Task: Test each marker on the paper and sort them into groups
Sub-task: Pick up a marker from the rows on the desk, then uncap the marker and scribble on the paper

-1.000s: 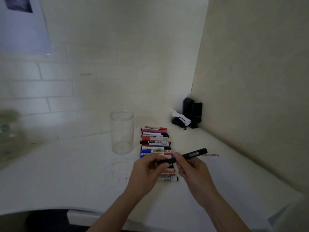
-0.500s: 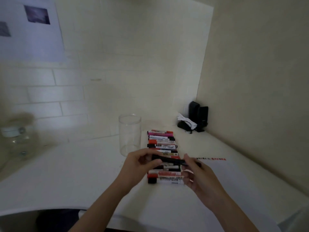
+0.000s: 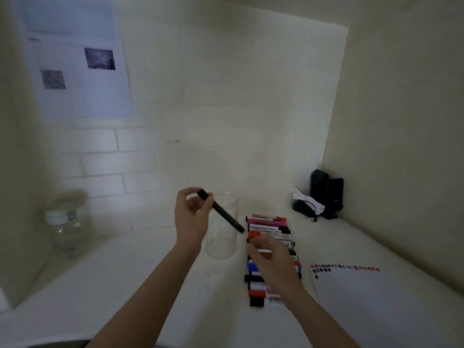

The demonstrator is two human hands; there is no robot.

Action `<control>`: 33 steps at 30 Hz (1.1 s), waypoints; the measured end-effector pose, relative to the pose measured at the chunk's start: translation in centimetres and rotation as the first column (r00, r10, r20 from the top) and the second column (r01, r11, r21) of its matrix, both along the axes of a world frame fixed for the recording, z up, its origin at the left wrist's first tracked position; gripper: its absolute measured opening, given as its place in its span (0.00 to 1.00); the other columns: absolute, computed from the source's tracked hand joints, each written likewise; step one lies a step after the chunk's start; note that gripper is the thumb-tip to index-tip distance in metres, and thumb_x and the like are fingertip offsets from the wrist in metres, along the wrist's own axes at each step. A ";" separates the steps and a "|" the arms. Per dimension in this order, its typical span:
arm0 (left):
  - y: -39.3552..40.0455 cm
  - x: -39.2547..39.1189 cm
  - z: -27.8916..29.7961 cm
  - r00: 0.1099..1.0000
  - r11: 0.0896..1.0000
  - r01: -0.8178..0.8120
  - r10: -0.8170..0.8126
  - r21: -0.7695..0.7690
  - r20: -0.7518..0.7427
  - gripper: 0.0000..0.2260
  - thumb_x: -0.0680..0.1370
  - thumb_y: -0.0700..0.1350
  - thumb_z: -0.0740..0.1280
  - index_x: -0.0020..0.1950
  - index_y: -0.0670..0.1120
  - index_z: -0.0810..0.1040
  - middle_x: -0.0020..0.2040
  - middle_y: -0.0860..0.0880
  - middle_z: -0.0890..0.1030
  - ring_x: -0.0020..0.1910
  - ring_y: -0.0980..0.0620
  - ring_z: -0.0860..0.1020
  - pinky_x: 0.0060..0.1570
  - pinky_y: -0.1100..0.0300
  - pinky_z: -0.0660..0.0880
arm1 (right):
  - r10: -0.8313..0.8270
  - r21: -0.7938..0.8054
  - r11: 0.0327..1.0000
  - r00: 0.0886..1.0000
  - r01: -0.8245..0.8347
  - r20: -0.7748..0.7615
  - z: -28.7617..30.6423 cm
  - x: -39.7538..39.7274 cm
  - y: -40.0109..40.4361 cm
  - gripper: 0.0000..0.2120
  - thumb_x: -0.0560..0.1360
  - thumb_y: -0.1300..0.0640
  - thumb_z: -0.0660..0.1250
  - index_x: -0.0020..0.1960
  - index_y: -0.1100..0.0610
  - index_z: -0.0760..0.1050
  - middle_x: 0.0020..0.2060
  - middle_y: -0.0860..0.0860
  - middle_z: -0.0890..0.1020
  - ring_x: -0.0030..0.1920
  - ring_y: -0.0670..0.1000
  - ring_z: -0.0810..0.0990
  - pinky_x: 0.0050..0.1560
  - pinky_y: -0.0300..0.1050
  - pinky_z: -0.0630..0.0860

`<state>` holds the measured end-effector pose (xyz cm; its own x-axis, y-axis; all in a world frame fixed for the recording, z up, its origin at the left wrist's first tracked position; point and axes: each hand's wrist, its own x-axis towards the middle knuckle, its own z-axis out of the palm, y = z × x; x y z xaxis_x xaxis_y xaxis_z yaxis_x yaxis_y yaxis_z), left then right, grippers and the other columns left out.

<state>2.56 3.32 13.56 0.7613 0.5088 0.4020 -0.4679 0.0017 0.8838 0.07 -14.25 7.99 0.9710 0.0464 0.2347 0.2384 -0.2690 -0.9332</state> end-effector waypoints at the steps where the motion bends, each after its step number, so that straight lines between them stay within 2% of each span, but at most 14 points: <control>1: 0.8 1.1 1.4 0.998 0.999 -0.040 0.040 -0.005 0.053 0.13 0.74 0.38 0.72 0.54 0.42 0.72 0.43 0.46 0.81 0.40 0.54 0.80 0.42 0.65 0.75 | -0.019 -0.041 0.999 1.000 0.020 0.021 -0.4 0.4 -0.7 0.02 0.77 0.55 0.69 0.49 0.51 0.79 0.45 0.42 0.83 0.46 0.42 0.81 0.40 0.28 0.75; 3: 2.0 3.1 3.7 0.987 0.994 -0.096 0.089 0.044 0.132 0.13 0.74 0.36 0.71 0.54 0.42 0.71 0.45 0.47 0.81 0.42 0.55 0.80 0.43 0.68 0.75 | -0.054 -0.164 0.985 0.998 0.060 0.044 -1.6 0.7 -2.4 0.03 0.77 0.58 0.69 0.48 0.50 0.78 0.45 0.45 0.82 0.46 0.43 0.81 0.43 0.30 0.76; 6: 2.0 5.6 4.3 0.984 0.942 -0.162 0.134 0.295 0.114 0.13 0.74 0.34 0.71 0.53 0.42 0.70 0.46 0.47 0.81 0.43 0.56 0.81 0.40 0.73 0.75 | -0.009 -0.367 0.930 1.000 0.013 0.013 -3.7 0.9 -4.9 0.07 0.75 0.61 0.71 0.45 0.48 0.78 0.42 0.43 0.82 0.42 0.39 0.81 0.44 0.32 0.78; 8: 1.4 6.8 3.0 0.994 0.877 -0.112 0.105 0.467 0.041 0.12 0.73 0.35 0.71 0.52 0.43 0.71 0.46 0.46 0.81 0.44 0.53 0.81 0.42 0.68 0.77 | 0.056 -0.487 0.870 0.997 -0.072 -0.047 -4.6 0.7 -5.9 0.06 0.74 0.58 0.72 0.44 0.48 0.78 0.39 0.39 0.81 0.38 0.35 0.80 0.39 0.28 0.74; 9: 1.1 7.3 2.1 0.995 0.835 -0.081 0.098 0.544 -0.002 0.12 0.73 0.37 0.72 0.51 0.45 0.72 0.46 0.47 0.82 0.45 0.52 0.81 0.45 0.62 0.79 | 0.072 -0.543 0.835 0.996 -0.086 -0.048 -5.0 0.6 -6.3 0.05 0.74 0.55 0.72 0.43 0.46 0.78 0.37 0.39 0.80 0.37 0.34 0.79 0.38 0.27 0.72; 11: 0.7 8.0 0.3 0.988 0.743 -0.064 0.141 0.666 -0.063 0.11 0.73 0.41 0.73 0.50 0.47 0.73 0.45 0.49 0.83 0.45 0.52 0.81 0.48 0.53 0.79 | 0.072 -0.602 0.795 0.997 -0.073 -0.025 -5.3 0.6 -6.7 0.03 0.74 0.51 0.72 0.43 0.44 0.79 0.37 0.40 0.81 0.38 0.35 0.79 0.40 0.27 0.72; 13: 0.5 8.2 -0.9 0.977 0.683 -0.064 0.193 0.728 -0.095 0.10 0.74 0.46 0.72 0.50 0.47 0.74 0.46 0.50 0.83 0.47 0.52 0.81 0.50 0.51 0.78 | 0.063 -0.608 0.792 0.998 -0.057 -0.012 -5.4 0.7 -6.8 0.03 0.73 0.50 0.72 0.42 0.43 0.79 0.38 0.40 0.82 0.39 0.37 0.80 0.41 0.29 0.74; 15: 0.6 8.1 -1.5 0.977 0.659 -0.047 0.187 0.751 -0.103 0.12 0.74 0.51 0.72 0.52 0.47 0.75 0.50 0.50 0.82 0.51 0.51 0.80 0.53 0.50 0.76 | 0.065 -0.620 0.784 0.998 -0.044 0.011 -5.4 0.8 -6.9 0.03 0.73 0.49 0.72 0.42 0.42 0.78 0.37 0.40 0.82 0.39 0.37 0.80 0.41 0.29 0.74; 18: 1.3 8.0 -1.6 0.958 0.656 0.015 0.207 0.754 -0.200 0.27 0.68 0.59 0.75 0.61 0.49 0.72 0.62 0.48 0.73 0.61 0.48 0.71 0.60 0.49 0.72 | 0.066 -0.634 0.773 0.998 -0.035 0.025 -5.7 0.9 -7.1 0.02 0.73 0.49 0.72 0.45 0.43 0.79 0.39 0.41 0.83 0.40 0.37 0.80 0.44 0.30 0.76; 20: 1.8 8.1 -1.5 0.916 0.688 0.121 0.200 0.716 -0.347 0.40 0.63 0.59 0.78 0.69 0.49 0.65 0.68 0.46 0.68 0.65 0.46 0.68 0.61 0.51 0.70 | 0.081 -0.645 0.763 0.997 -0.052 0.015 -6.2 0.9 -7.4 0.04 0.72 0.49 0.73 0.47 0.45 0.81 0.42 0.41 0.83 0.42 0.37 0.81 0.49 0.34 0.79; 22: 2.0 8.2 -1.4 0.870 0.747 0.254 0.100 0.614 -0.483 0.48 0.63 0.55 0.80 0.75 0.46 0.57 0.69 0.44 0.69 0.66 0.45 0.70 0.58 0.55 0.71 | 0.104 -0.661 0.747 0.995 -0.076 0.004 -6.6 0.8 -7.6 0.08 0.72 0.47 0.73 0.50 0.45 0.81 0.46 0.41 0.84 0.45 0.38 0.81 0.52 0.37 0.79; 25: 2.1 8.0 -1.1 0.850 0.788 0.284 0.057 0.546 -0.524 0.52 0.61 0.52 0.81 0.76 0.46 0.54 0.68 0.42 0.70 0.64 0.44 0.71 0.58 0.54 0.71 | 0.108 -0.726 0.685 0.994 -0.059 0.021 -6.6 0.1 -8.0 0.11 0.74 0.46 0.70 0.55 0.45 0.81 0.51 0.43 0.83 0.48 0.41 0.80 0.51 0.35 0.77; 30: 1.7 4.2 -0.7 0.842 0.711 0.362 0.027 0.603 -0.538 0.54 0.59 0.54 0.82 0.76 0.49 0.53 0.65 0.44 0.72 0.61 0.45 0.73 0.60 0.50 0.73 | 0.124 -0.783 0.620 0.991 -0.043 0.044 -6.7 -0.9 -8.9 0.15 0.75 0.51 0.70 0.61 0.50 0.79 0.57 0.49 0.81 0.54 0.47 0.80 0.53 0.34 0.72; 33: 1.7 0.9 -0.8 0.832 0.673 0.418 -0.014 0.611 -0.554 0.53 0.60 0.53 0.81 0.76 0.49 0.54 0.65 0.45 0.72 0.60 0.45 0.73 0.58 0.52 0.73 | 0.115 -0.820 0.572 0.992 -0.021 0.055 -6.9 -1.3 -8.9 0.18 0.75 0.50 0.70 0.63 0.51 0.77 0.59 0.50 0.81 0.56 0.48 0.79 0.56 0.38 0.73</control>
<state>3.48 5.01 12.75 0.9926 0.0344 0.1164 -0.0667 -0.6462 0.7603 -1.25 -23.16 1.12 0.9327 0.3286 0.1487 0.3591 -0.8845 -0.2978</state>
